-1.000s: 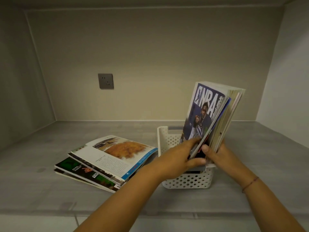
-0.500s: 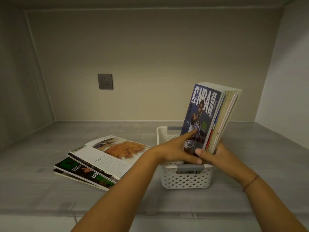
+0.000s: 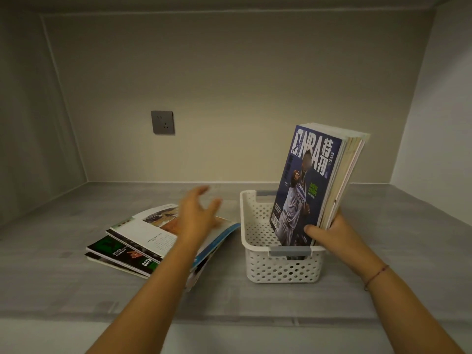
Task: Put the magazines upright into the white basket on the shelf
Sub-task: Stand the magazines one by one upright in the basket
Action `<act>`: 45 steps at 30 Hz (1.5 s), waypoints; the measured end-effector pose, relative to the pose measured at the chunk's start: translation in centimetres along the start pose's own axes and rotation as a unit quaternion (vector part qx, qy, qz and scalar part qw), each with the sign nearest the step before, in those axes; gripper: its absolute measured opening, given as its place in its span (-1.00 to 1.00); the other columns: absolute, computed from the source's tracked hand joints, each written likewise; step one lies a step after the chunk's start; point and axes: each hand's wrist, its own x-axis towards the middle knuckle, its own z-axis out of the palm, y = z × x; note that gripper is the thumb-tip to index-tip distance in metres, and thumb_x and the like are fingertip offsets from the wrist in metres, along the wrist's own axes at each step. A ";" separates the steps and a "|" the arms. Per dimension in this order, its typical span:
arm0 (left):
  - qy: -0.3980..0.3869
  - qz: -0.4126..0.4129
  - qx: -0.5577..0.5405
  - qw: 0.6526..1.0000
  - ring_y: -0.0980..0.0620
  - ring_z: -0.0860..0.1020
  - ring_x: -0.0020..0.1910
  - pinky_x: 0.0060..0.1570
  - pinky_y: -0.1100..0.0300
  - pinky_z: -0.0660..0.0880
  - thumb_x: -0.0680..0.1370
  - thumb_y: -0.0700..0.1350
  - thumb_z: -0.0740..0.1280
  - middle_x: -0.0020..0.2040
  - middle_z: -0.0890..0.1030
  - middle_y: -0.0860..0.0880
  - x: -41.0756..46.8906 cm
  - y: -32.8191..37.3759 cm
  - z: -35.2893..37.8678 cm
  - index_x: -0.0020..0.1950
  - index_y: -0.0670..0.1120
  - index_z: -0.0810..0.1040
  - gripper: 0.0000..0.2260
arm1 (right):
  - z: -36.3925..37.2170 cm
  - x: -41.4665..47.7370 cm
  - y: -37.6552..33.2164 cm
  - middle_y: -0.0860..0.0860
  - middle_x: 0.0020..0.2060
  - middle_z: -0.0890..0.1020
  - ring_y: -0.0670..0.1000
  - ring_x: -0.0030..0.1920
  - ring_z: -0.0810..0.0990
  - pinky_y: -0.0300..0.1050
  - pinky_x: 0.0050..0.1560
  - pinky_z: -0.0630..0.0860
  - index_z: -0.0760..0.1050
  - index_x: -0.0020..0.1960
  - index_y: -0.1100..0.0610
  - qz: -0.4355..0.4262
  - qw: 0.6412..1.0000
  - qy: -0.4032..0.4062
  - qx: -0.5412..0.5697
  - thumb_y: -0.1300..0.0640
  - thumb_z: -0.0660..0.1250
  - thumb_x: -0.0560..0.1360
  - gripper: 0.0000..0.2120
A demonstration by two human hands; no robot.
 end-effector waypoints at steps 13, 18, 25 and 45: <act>-0.047 -0.309 0.365 0.877 -0.26 -0.05 0.52 0.48 -0.09 -0.09 0.30 0.45 0.31 0.54 -0.03 -0.30 1.1 -9.7 -7.2 0.55 -0.18 -0.15 0.12 | 0.2 -0.3 -0.7 -0.25 -0.10 0.52 -0.38 -0.22 0.54 -0.56 -0.40 0.40 0.27 0.18 -0.10 0.000 1.000 -0.004 0.008 0.24 0.40 0.38 -0.49; -0.048 -0.279 0.379 0.881 -0.24 0.28 0.39 0.32 -0.06 0.30 0.27 0.40 0.40 0.43 0.31 -0.24 1.0 -9.9 -9.3 0.52 -0.13 0.01 0.05 | 0.2 -0.3 -0.7 -0.25 -0.10 0.53 -0.32 -0.18 0.53 -0.50 -0.39 0.41 0.26 0.20 -0.10 0.000 1.000 0.002 0.011 0.22 0.41 0.37 -0.47; -0.068 -0.289 0.308 0.904 -0.11 0.53 0.07 -0.04 0.09 0.49 0.35 0.11 0.51 0.20 0.54 -0.19 1.4 -9.3 -11.0 0.33 -0.21 0.38 -0.31 | 0.4 -0.2 -0.6 -0.25 -0.13 0.54 -0.35 -0.26 0.56 -0.53 -0.41 0.41 0.25 0.20 -0.10 0.007 1.000 0.004 0.018 0.22 0.40 0.37 -0.47; -0.001 -0.248 -0.168 0.954 -0.14 0.56 -0.18 -0.33 0.07 0.50 0.60 -0.27 0.18 -0.10 0.55 -0.22 0.9 -3.4 -10.3 0.18 -0.26 0.38 -0.83 | 0.3 0.2 0.1 -0.21 -0.12 0.53 -0.45 -0.25 0.53 -0.58 -0.41 0.38 0.24 0.18 -0.11 -0.010 1.000 0.000 0.022 0.27 0.39 0.38 -0.47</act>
